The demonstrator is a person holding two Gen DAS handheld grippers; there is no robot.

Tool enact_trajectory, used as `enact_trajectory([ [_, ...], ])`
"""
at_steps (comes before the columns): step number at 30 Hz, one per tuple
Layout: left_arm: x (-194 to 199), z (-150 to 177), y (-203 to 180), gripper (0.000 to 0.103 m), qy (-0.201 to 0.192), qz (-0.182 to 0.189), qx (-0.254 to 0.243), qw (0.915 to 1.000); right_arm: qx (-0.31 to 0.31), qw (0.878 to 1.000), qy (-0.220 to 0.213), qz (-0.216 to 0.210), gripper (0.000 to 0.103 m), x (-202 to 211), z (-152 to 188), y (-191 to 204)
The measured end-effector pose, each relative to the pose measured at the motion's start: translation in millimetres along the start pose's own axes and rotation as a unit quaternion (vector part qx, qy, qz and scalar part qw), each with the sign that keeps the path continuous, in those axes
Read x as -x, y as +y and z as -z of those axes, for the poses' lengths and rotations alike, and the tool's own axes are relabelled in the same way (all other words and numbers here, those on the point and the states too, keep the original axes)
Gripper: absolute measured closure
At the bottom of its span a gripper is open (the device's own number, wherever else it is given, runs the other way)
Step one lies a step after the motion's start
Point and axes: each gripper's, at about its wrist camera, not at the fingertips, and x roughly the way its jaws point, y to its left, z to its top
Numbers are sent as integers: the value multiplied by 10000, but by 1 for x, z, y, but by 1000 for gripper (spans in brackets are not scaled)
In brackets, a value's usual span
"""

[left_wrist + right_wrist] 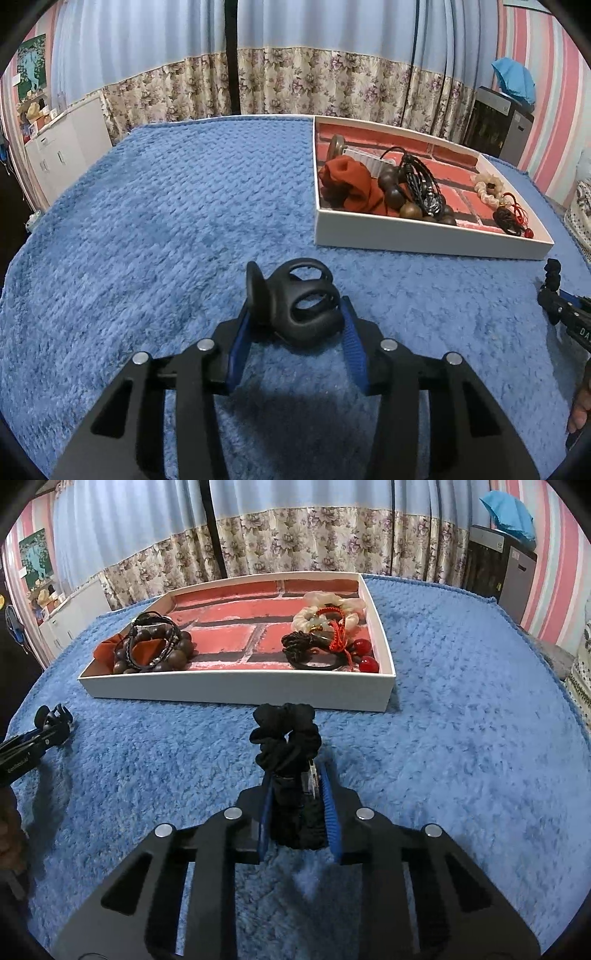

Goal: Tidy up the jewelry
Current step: 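Carry the claw clip with the left tool while the right tool carries the scrunchie to the box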

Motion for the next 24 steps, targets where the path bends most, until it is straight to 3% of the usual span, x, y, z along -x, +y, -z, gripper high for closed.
enact_trajectory([
  [13, 23, -6, -7, 58, -226, -61, -98, 9997, -47, 9996, -259, -62, 80, 22, -3, -4],
  [24, 38, -27, -19, 58, -487, -89, -246, 9985, -45, 9980, -633, -8, 80, 51, -26, -12],
])
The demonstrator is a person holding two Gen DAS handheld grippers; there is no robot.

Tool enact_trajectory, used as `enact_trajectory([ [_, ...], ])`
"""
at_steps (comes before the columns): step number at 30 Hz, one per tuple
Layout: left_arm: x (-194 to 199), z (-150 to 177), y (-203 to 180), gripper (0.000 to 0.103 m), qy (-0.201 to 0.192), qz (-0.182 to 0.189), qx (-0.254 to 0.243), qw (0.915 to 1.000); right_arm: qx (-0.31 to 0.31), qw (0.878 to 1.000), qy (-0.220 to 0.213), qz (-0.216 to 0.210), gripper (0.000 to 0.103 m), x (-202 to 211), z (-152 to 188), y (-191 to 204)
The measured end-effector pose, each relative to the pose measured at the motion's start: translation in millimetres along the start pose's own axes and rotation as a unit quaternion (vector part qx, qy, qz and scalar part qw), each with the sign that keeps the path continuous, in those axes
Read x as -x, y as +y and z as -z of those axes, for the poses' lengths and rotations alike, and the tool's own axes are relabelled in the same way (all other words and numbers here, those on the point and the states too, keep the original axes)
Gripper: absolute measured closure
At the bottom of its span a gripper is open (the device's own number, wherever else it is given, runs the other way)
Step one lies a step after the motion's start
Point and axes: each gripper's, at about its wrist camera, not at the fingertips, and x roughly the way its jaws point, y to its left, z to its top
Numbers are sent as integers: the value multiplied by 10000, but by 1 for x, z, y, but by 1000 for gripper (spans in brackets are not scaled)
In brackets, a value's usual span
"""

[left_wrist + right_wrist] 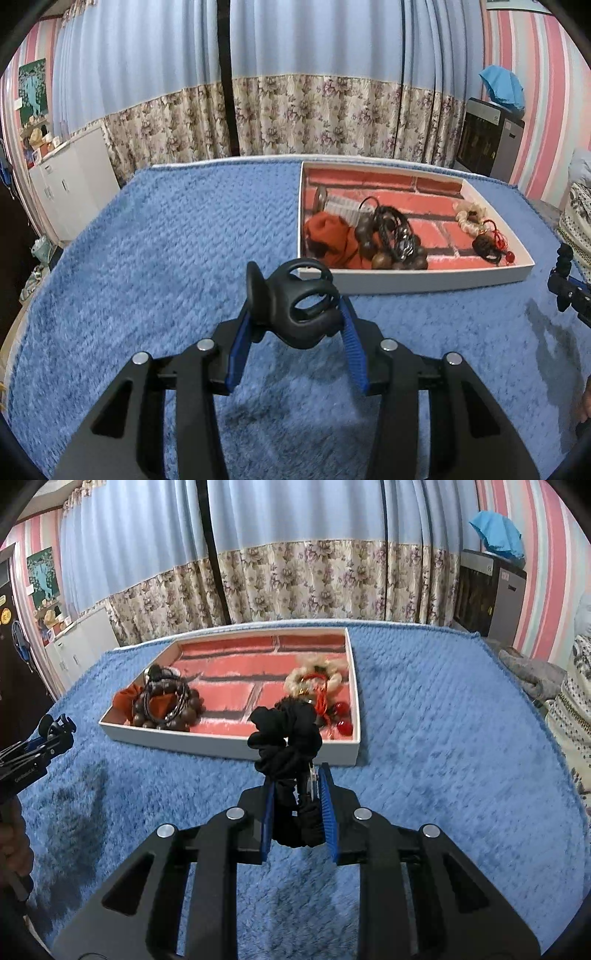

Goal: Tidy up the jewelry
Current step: 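Carry the claw clip with the left tool while the right tool carries the scrunchie to the box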

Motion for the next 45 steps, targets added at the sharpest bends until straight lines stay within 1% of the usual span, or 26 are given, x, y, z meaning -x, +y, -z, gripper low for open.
enact_trajectory([
  [8, 10, -27, -7, 58, -277, 17, -42, 9996, 41, 9998, -204, 38, 80, 11, -17, -2],
  [14, 10, -56, -8, 58, -488, 12, -66, 9988, 142, 9991, -385, 50, 80, 10, -41, 1],
  [21, -18, -90, -13, 58, -554, 131, -44, 9984, 85, 9989, -465, 7, 80, -13, -78, -2],
  [25, -37, -101, -21, 58, -530, 155, -44, 9985, 49, 9993, -371, -23, 80, -37, -91, -6],
  [28, -55, -101, -27, 58, -450, 222, -38, 9987, 16, 9998, -216, -39, 80, -59, -92, -8],
  [32, -79, -90, -33, 58, -333, 253, -116, 9991, 27, 10000, 48, -37, 80, -87, -80, -8],
  [35, -91, -82, -34, 58, -279, 209, -149, 9993, 64, 9999, 143, 14, 80, -98, -70, -13],
  [41, -116, -78, -33, 58, -122, 251, -122, 9995, 112, 9997, 216, 87, 80, -116, -67, -16],
  [43, -122, -77, -34, 58, -68, 256, -141, 9995, 113, 9996, 256, 80, 79, -121, -65, -16],
  [45, -127, -74, -34, 58, -15, 219, -191, 9996, 125, 9994, 318, 66, 76, -126, -62, -16],
])
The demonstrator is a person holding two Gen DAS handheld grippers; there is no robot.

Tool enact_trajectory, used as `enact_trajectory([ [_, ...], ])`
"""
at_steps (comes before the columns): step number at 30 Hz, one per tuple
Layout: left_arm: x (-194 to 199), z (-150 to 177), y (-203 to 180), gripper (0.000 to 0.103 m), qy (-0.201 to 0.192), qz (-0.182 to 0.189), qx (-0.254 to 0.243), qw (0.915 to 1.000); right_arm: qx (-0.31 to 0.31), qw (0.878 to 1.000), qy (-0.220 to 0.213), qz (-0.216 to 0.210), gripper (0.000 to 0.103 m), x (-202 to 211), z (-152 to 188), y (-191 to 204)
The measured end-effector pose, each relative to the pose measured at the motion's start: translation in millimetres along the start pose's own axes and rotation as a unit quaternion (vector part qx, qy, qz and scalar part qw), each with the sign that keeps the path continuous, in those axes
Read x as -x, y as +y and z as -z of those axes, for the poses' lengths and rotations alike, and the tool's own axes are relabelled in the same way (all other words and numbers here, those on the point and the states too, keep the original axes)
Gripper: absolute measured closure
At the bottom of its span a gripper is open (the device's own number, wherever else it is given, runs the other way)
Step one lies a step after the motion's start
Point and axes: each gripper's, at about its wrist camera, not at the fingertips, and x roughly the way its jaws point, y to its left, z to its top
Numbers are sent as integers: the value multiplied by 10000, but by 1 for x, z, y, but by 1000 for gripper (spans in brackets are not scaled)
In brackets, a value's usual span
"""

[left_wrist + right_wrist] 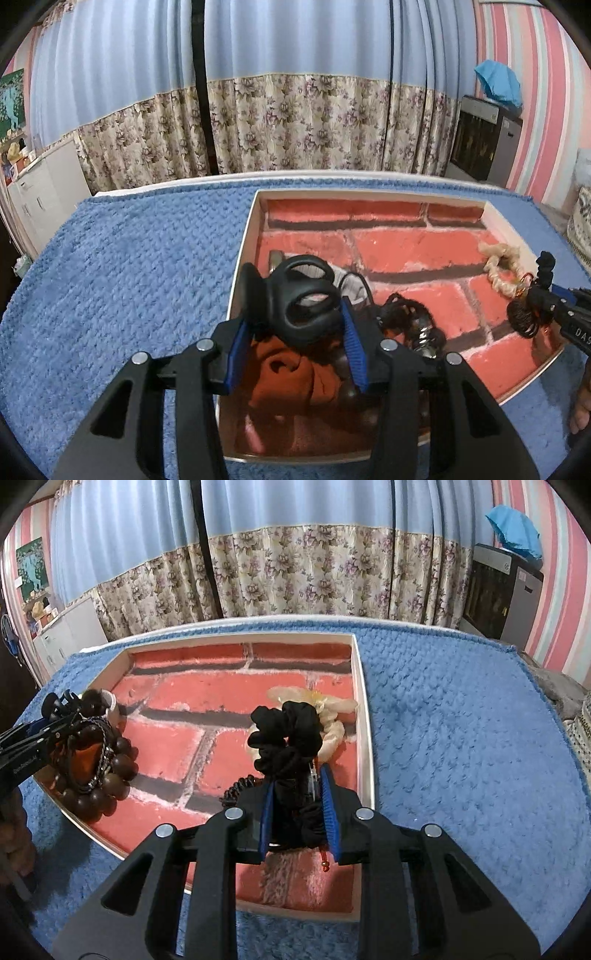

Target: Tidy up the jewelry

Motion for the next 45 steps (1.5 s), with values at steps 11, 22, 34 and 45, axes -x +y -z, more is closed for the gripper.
enact_trajectory([
  [11, 8, 7, 5, 43, -33, 3, 0, 10000, 33, 9997, -152, -205, 44, 12, 2, 4],
  [22, 60, 2, 5, 36, -327, -29, -178, 9993, -144, 9974, -697, -90, 34, 70, -13, -11],
  [34, 142, 44, 25, 10, -985, -553, -154, 9935, -164, 9941, -1056, 203, 5, 128, 23, -10],
  [45, 162, 96, 32, 4, -1120, -572, -5, 9921, -242, 9895, -1393, 284, 5, 157, 96, 10],
])
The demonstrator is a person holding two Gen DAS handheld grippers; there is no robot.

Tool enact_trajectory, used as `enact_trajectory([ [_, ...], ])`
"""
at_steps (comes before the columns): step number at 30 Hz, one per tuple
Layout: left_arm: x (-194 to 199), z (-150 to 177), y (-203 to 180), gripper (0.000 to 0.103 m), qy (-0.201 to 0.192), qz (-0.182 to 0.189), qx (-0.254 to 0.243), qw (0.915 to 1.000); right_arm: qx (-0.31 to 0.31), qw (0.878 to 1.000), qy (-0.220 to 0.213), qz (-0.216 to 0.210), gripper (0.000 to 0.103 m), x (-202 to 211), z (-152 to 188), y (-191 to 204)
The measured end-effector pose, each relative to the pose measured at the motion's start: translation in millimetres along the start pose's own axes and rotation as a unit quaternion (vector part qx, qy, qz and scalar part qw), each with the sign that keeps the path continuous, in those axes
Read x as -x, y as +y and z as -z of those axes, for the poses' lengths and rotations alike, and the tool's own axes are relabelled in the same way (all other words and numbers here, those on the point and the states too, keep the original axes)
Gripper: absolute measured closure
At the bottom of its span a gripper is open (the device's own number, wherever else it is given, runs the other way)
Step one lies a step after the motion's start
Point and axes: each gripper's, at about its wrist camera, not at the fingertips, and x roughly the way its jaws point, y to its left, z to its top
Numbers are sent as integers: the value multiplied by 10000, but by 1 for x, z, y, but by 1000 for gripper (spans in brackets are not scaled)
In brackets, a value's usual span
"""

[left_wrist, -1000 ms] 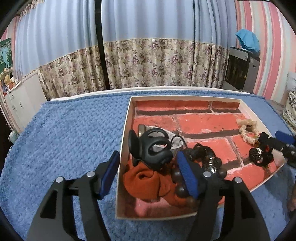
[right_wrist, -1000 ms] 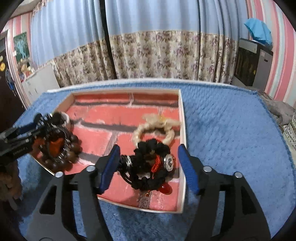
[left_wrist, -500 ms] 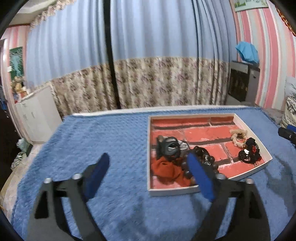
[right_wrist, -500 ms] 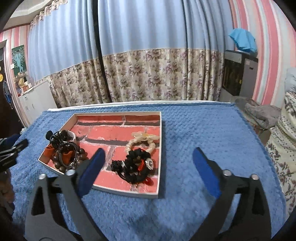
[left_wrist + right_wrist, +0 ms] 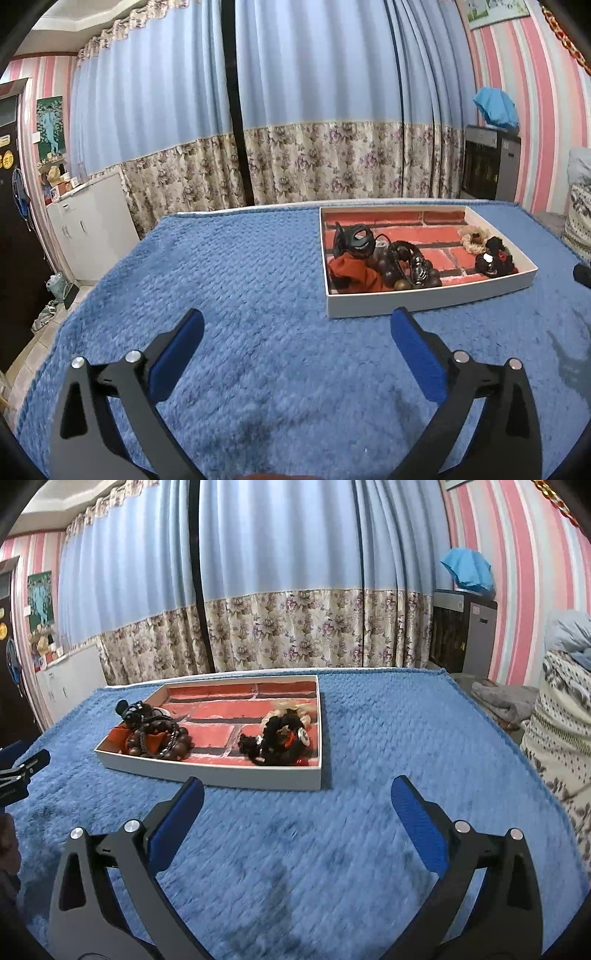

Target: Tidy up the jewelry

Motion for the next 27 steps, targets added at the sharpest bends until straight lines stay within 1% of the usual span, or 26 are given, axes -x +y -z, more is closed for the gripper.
enact_trajectory([
  [3, 9, 6, 2, 4, -166, 2, 72, 9998, 60, 10000, -59, -35, 5, 6, 8, 4],
  [7, 14, 16, -4, 4, -419, -113, -57, 9990, 157, 9994, -295, 96, 5, 12, 15, 6],
  [9, 12, 18, -5, 4, -412, -155, -44, 9990, 163, 9990, -380, 193, 5, 13, 17, 6],
  [12, 13, 21, -7, 4, -529, -168, -82, 9984, 111, 9987, -472, 177, 5, 13, 19, 3],
  [15, 19, 22, -3, 4, -688, -216, 34, 9974, 121, 9988, -452, 130, 5, 13, 22, 2],
  [17, 21, 23, 2, 4, -748, -222, 176, 9968, 154, 9973, -710, 98, 5, 24, 23, 3],
  [19, 21, 24, 7, 4, -740, -214, 296, 9966, 165, 9961, -866, 85, 4, 31, 25, 3],
  [21, 21, 24, 12, 4, -718, -170, 406, 9964, 167, 9960, -868, 91, 4, 31, 25, 2],
  [24, 22, 25, 15, 4, -743, -139, 498, 9959, 115, 9972, -738, 79, 4, 26, 23, 0],
  [27, 23, 25, 10, 4, -766, -148, 387, 9962, 93, 9970, -760, 74, 4, 26, 24, 0],
])
